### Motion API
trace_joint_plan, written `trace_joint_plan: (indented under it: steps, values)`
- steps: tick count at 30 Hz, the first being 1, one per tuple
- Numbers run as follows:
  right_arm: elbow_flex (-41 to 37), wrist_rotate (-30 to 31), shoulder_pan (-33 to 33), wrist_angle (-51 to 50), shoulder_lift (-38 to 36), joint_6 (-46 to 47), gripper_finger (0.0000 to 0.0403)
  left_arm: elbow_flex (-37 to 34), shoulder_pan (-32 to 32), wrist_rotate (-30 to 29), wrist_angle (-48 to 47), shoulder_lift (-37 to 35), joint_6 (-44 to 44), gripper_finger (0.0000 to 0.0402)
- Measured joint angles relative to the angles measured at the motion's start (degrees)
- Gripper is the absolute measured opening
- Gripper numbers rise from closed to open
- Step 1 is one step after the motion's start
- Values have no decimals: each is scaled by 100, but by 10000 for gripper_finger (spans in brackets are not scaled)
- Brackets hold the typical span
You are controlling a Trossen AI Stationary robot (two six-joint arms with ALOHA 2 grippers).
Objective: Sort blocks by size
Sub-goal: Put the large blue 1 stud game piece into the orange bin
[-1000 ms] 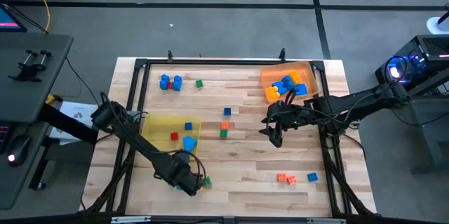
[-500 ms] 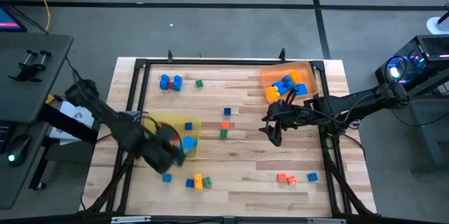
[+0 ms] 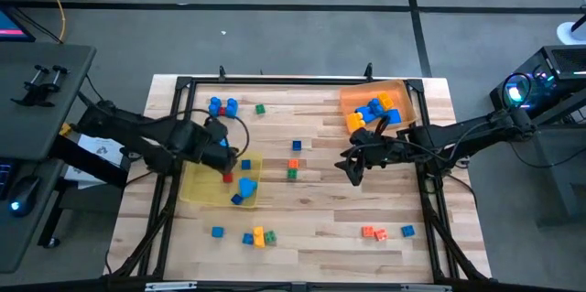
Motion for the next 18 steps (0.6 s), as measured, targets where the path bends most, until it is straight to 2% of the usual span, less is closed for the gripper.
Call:
trace_joint_plan:
  steps: [7,11,15,18]
  values:
    - [0,11,4,469,-1,271,211,0,-53,-169,1670,-8,1132,66]
    - [100,177,-52,1453,-251,-119,211,0,683,-334,3693,26,2631,66]
    - [625,529,-183,1832,-682,-950,211,11,1753,501,5864,507,4002,66]
    - [1070,992,-199,1805,-966,-1555,211,95,2448,1433,7491,1246,4507,66]
